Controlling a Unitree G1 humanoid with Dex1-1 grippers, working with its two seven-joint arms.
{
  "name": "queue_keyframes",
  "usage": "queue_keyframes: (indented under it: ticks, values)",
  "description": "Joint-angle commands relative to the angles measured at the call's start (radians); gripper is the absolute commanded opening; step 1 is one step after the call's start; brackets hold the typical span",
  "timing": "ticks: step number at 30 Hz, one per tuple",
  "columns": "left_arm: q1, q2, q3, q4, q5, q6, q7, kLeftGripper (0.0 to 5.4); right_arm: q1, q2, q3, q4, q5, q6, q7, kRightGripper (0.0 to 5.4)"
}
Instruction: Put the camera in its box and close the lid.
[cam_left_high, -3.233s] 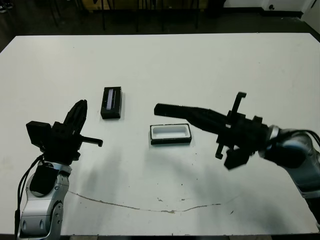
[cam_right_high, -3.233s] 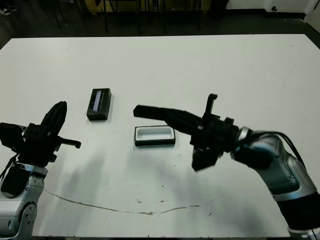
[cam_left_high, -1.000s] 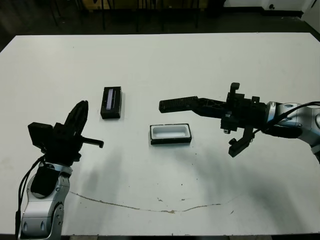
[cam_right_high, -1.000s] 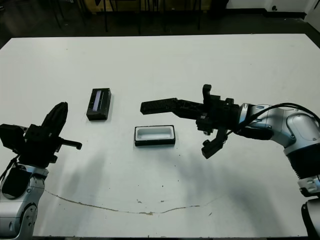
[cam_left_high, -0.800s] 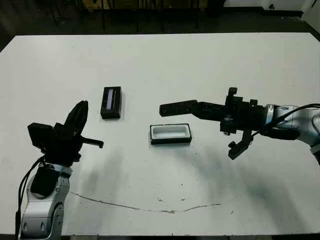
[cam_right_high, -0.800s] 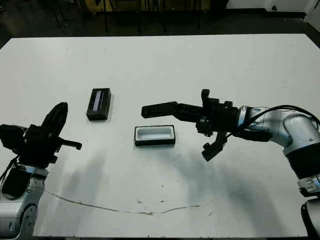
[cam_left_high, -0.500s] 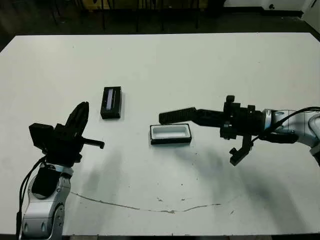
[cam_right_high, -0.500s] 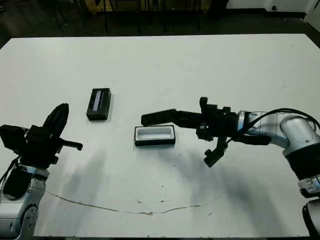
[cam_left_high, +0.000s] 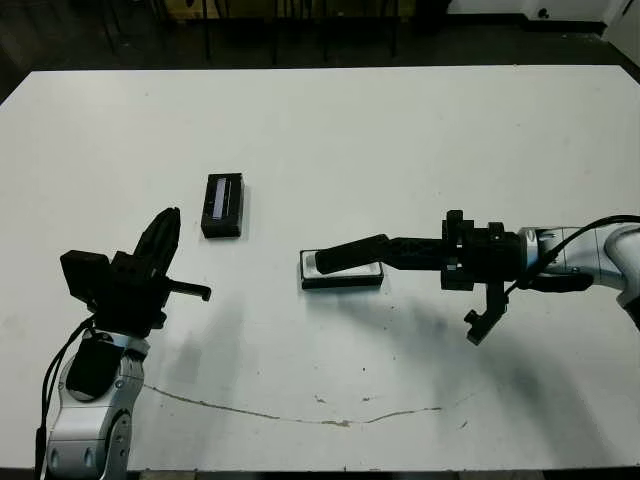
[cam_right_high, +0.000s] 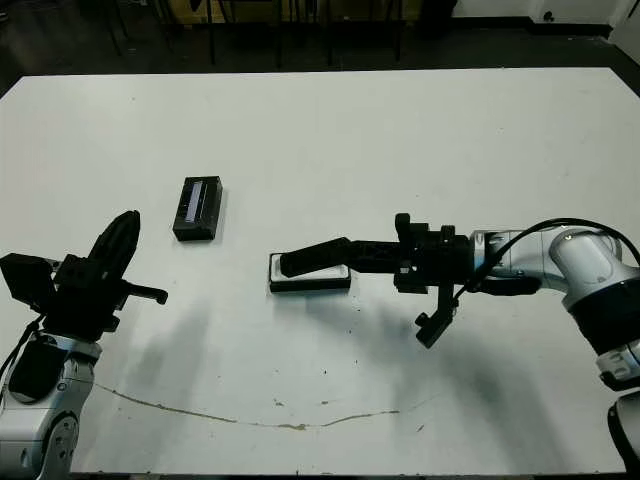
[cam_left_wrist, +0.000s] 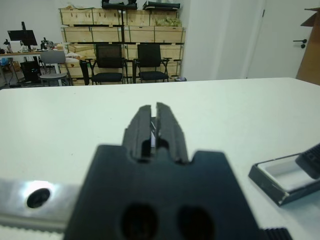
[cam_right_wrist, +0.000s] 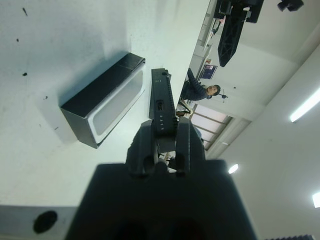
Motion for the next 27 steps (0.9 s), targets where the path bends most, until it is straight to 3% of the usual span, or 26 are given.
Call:
queue_keyframes:
  ticks: [1, 7, 13, 27]
  values:
    - [0.009, 0.001, -0.005, 0.011, 0.008, 0.006, 0.002, 0.0, -0.002, -0.005, 0.013, 0.008, 0.034, -0.004, 0.048, 0.01]
    - [0.006, 0.002, -0.008, 0.027, 0.016, -0.015, -0.001, 0.0, -0.002, -0.001, 0.001, 0.016, 0.146, 0.028, 0.207, 0.01]
    - [0.004, 0.0, -0.009, 0.027, 0.019, -0.016, 0.001, 0.0, -0.001, 0.004, -0.01, 0.017, 0.212, 0.037, 0.277, 0.01]
    - [0.003, 0.001, -0.006, 0.018, 0.006, 0.002, 0.0, 0.0, 0.001, 0.011, -0.012, 0.011, 0.229, 0.037, 0.336, 0.01]
